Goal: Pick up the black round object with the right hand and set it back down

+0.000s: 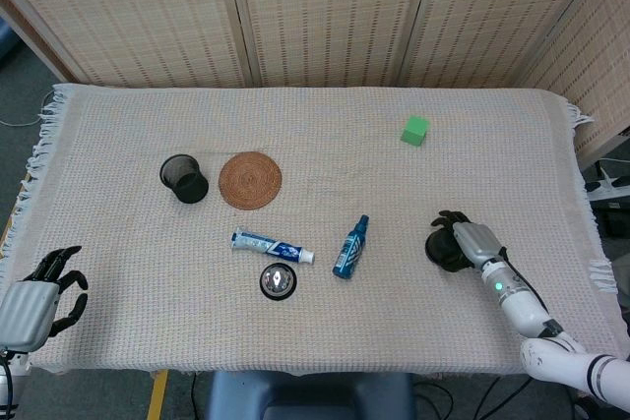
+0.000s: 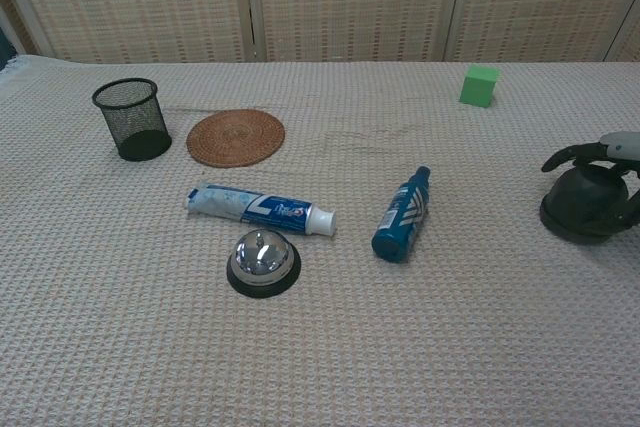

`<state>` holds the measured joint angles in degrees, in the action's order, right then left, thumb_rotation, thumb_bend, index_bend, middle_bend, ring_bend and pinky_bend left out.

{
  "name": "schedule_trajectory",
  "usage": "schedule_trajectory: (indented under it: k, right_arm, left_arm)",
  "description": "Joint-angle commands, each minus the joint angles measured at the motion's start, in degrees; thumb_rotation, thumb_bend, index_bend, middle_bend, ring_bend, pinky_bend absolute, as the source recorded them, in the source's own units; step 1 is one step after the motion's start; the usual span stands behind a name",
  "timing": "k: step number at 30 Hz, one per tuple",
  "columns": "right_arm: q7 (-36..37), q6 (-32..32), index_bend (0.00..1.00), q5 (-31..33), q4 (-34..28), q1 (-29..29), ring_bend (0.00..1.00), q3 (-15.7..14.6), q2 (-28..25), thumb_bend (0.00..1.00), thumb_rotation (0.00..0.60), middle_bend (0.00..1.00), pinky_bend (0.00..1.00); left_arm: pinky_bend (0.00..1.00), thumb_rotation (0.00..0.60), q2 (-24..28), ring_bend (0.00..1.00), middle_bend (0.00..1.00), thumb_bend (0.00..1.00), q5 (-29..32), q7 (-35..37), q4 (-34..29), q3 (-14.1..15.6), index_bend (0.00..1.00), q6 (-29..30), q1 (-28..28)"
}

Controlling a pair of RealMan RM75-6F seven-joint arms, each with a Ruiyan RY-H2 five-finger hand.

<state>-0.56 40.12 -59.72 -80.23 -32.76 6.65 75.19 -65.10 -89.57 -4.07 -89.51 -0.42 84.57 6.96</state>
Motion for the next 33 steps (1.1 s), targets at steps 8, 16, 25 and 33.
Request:
schedule_trajectory:
  k: [8, 16, 25, 33]
  right_arm:
    - [1.5, 1.3, 0.0, -2.2, -2.9, 0.6, 0.0, -0.3, -2.2, 0.21, 0.6, 0.0, 0.07]
    - [0.2, 7.4, 0.0, -3.8, -6.0, 2.6, 0.0, -0.3, -2.7, 0.21, 0.6, 0.02, 0.09]
    - [-3.3, 8.5, 0.09, -1.0, -5.3, 2.5, 0.14, -0.4, -1.2, 0.21, 0.6, 0.15, 0.26]
    - [-3.9, 10.5, 0.34, -1.1, -4.5, 2.9, 0.36, -0.1, 0.3, 0.21, 0.6, 0.34, 0.41]
  left_arm:
    - [0.53, 0.6, 0.0, 0.14, 0.13, 0.42, 0.1, 0.1, 0.1, 0.0, 0.53, -0.1, 0.0]
    - [0.53, 0.6, -0.1, 0.14, 0.13, 0.42, 0.2, -0.4, 0.0, 0.1, 0.54, -0.6, 0.2]
    - [0.53, 0.6, 0.0, 0.14, 0.13, 0.42, 0.5, -0.4, 0.0, -0.1, 0.54, -0.7, 0.2]
    - [0.53, 0.6, 0.1, 0.14, 0.13, 0.42, 0.5, -0.1, 0.0, -0.1, 0.54, -0.6, 0.2]
